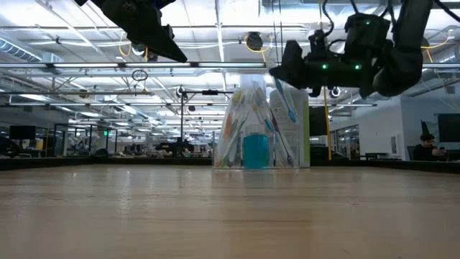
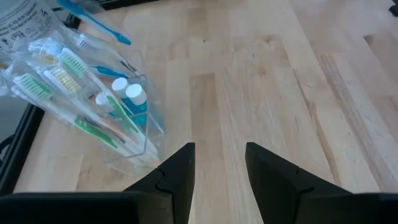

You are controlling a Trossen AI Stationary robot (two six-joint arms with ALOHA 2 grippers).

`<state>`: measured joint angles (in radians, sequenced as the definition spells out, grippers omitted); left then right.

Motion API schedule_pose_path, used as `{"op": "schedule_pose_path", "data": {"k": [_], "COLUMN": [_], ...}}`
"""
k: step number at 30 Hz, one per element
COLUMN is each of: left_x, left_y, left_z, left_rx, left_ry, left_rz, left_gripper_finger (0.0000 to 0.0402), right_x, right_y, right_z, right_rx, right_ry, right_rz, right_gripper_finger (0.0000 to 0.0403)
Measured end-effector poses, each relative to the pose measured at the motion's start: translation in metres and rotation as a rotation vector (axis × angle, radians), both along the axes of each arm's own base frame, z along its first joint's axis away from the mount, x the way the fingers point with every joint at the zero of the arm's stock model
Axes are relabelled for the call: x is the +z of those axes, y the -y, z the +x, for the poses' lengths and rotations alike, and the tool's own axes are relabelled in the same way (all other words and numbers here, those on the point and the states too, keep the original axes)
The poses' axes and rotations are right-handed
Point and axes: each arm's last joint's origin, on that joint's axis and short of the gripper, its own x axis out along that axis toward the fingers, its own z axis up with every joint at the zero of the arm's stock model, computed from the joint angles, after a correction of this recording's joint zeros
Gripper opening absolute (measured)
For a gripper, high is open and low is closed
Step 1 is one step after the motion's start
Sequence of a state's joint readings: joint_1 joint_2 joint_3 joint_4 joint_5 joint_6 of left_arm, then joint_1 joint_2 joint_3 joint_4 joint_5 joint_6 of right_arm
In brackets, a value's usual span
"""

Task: Pick & Place toothbrushing station
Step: Put the blue toothbrush into the transparent organizer

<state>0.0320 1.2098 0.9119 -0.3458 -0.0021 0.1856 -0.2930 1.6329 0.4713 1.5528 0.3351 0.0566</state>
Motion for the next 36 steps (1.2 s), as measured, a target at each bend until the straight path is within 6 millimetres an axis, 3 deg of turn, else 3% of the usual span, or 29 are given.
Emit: {"op": "schedule_pose_path", "data": {"k": [9, 15, 36], "left_x": [0.0, 0.0, -0.002], "left_y": [0.0, 0.0, 0.0], "left_z": [0.0, 0.0, -0.002], "left_rx": [-0.002, 0.0, 0.005], "left_ry": [-0.001, -0.003, -0.025], "left_rz": [0.002, 0.0, -0.007], "left_gripper_finger": [0.0147, 0.0147, 0.0147], "right_x": [-0.019, -0.028, -0.042], "right_y": [0.016, 0.017, -0.023], "right_z": [0.016, 0.02, 0.03], "right_rx": [0.065, -0.013, -0.146], "right_ry": [-0.033, -0.057, -0.252], "right_rz": [0.044, 0.071, 0.073], "right_gripper_finger": [0.0015, 0.0015, 0.0015]}}
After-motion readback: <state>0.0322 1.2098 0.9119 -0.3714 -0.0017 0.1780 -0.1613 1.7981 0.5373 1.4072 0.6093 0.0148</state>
